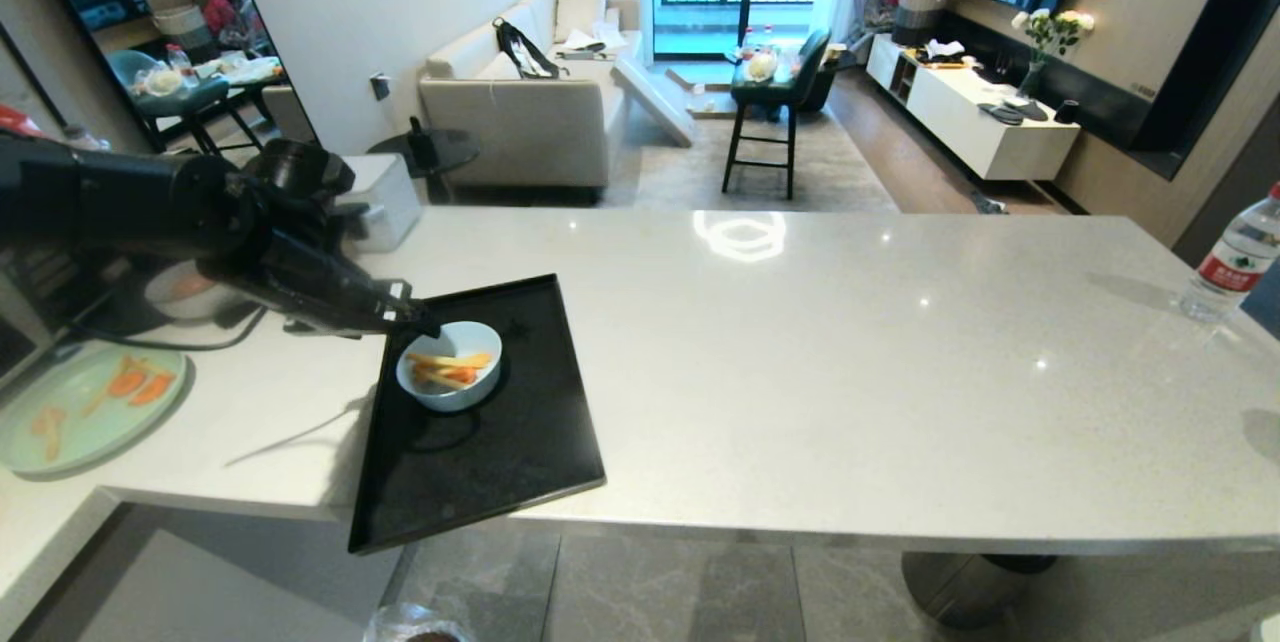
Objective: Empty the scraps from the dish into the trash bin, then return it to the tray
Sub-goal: Pick up the bowl with leftover food
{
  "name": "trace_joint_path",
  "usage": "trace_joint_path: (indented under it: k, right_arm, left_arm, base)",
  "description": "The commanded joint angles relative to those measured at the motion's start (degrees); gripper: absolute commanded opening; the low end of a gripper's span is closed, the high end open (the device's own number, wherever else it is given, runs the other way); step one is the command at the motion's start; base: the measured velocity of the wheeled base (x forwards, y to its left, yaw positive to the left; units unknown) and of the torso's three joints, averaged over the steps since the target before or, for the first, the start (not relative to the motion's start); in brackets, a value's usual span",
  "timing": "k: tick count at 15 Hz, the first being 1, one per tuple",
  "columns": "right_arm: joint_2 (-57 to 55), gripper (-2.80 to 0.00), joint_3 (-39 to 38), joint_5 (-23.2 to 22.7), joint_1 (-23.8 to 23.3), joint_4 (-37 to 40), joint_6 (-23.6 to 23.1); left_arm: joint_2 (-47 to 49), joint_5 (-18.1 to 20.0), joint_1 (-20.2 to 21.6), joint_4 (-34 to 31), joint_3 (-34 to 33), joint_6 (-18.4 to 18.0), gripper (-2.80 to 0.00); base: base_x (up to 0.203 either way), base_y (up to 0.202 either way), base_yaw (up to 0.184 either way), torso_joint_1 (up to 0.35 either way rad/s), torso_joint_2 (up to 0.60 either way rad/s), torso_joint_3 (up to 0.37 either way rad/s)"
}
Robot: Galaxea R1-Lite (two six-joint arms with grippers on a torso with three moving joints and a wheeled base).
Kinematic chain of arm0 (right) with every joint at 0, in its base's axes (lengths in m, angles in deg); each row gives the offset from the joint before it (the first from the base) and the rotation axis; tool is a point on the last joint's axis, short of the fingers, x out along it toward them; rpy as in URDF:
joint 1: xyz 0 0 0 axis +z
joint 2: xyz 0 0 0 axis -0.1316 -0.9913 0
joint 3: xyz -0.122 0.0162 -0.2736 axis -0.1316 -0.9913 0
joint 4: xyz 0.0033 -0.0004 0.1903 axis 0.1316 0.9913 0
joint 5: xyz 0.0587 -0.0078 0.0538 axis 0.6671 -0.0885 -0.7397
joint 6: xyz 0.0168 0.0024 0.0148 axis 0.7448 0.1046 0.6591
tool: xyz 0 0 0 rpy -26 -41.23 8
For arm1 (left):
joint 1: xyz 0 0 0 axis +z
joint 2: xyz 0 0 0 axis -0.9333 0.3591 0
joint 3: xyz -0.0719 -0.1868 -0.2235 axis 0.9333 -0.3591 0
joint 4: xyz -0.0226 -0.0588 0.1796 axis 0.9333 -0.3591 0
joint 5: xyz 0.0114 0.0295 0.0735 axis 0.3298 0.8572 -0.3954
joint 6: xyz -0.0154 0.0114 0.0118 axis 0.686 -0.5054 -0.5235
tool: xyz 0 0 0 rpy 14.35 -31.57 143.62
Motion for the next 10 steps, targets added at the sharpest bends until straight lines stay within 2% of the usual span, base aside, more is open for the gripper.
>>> trace_joint_path:
  k: [1,4,5,10]
  right_arm:
    - [0.02,-2.80,-0.04,0.00,0.01,-0.01,0.02]
    - [0.02,-2.80,-0.01,0.00,0.01,-0.01,0.02]
    - [0.02,-2.80,-0.01,0.00,0.01,-0.01,0.02]
    - [0.02,-2.80,-0.01,0.00,0.01,-0.01,0.02]
  left_arm:
    - [1.99,-0.39,1.08,0.97,-0.38,-0.20,0.00]
    - [2.84,-1.71,1.99,1.11,-2.77,-0.74,0.00]
    - [3.14,-2.41,2.25,1.23,-3.79,-1.93,0.00]
    - [4.41,-2.53,2.63,3.35,-5.27,-2.19,0.00]
  base:
    - [0.000,0.000,0.000,0.000,0.00,0.000]
    - [0.000,0.000,0.000,0.000,0.00,0.000]
    - [0.000,0.000,0.000,0.000,0.00,0.000]
    - [0.000,0.000,0.000,0.000,0.00,0.000]
